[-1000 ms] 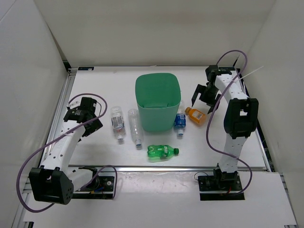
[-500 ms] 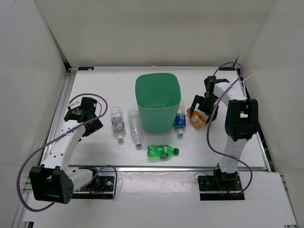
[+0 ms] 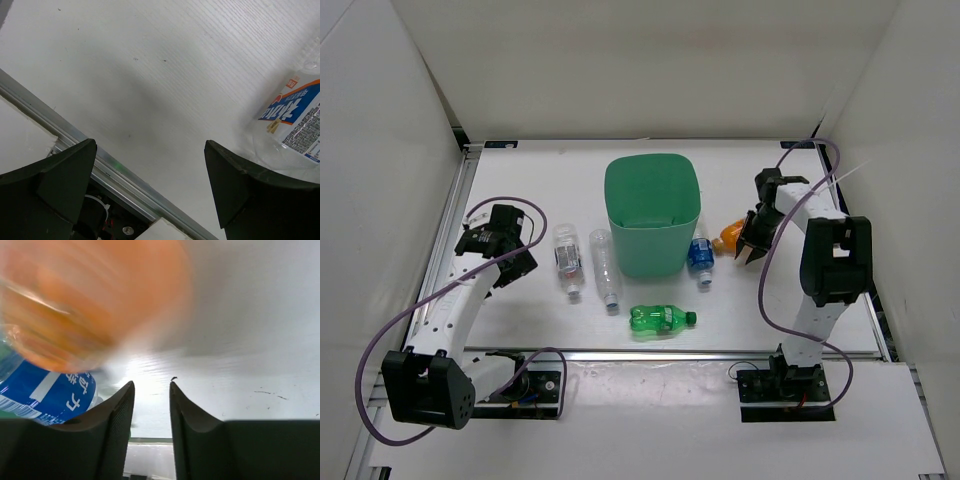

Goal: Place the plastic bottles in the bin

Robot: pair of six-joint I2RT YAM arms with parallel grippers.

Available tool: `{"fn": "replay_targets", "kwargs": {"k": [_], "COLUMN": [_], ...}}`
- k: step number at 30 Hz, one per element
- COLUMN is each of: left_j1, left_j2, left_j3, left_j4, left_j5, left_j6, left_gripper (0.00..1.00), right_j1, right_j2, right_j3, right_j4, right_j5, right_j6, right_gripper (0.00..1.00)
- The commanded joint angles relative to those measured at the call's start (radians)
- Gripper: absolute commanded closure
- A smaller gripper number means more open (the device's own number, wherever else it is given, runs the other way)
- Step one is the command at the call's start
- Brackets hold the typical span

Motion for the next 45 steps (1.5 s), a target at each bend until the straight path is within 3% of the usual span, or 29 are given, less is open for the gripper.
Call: {"fn": "replay_targets", "kwargs": {"k": [1,6,9,10,13,21,28,45], "left_j1": [0.004,-0.005,-0.016,-0.016,-0.025,-0.034,-0.034,-0.034], "left_j2": [-0.022,-0.022,-0.022,-0.031,-0.031,-0.029,-0.01,0.079], "left_j3": [0.0,0.0,-0.009,-0.009,-0.009,-0.009,-0.009,-0.009], "left_j4": [0.02,0.02,0.02,0.02,0.02,0.02,0.02,0.001], "left_j5": [0.013,0.013,0.013,0.013,0.013,0.013,0.013,-0.016], "left_j6": [0.01,0.01,0.01,0.01,0.01,0.01,0.01,-0.009], "left_gripper": [0.0,0.0,0.0,0.0,0.0,0.0,0.0,0.0], "right_j1": [-0.007,-0.007,-0.007,-0.007,-0.007,-0.057,-0.171,-0.108], "right_j2": [-0.022,-0.031,-0.075,-0.091,-0.126,-0.02,0.23,0.514], "right_j3": [-0.02,-0.039,-0.05,-0.05,0.003,0.368,0.654,0.789], "right_j4": [0.037,0.037,0.05,0.06,0.06,0.016,-0.025,-0.002], "right_j5": [0.04,0.03,0.03,0.03,0.03,0.063,-0.176,-0.291], "right_j6": [0.008,0.008,0.018,0.018,0.032,0.146,0.32,0.319], "right_gripper": [0.62,0.63,0.35,0.15,0.0,0.0,0.0,0.0]}}
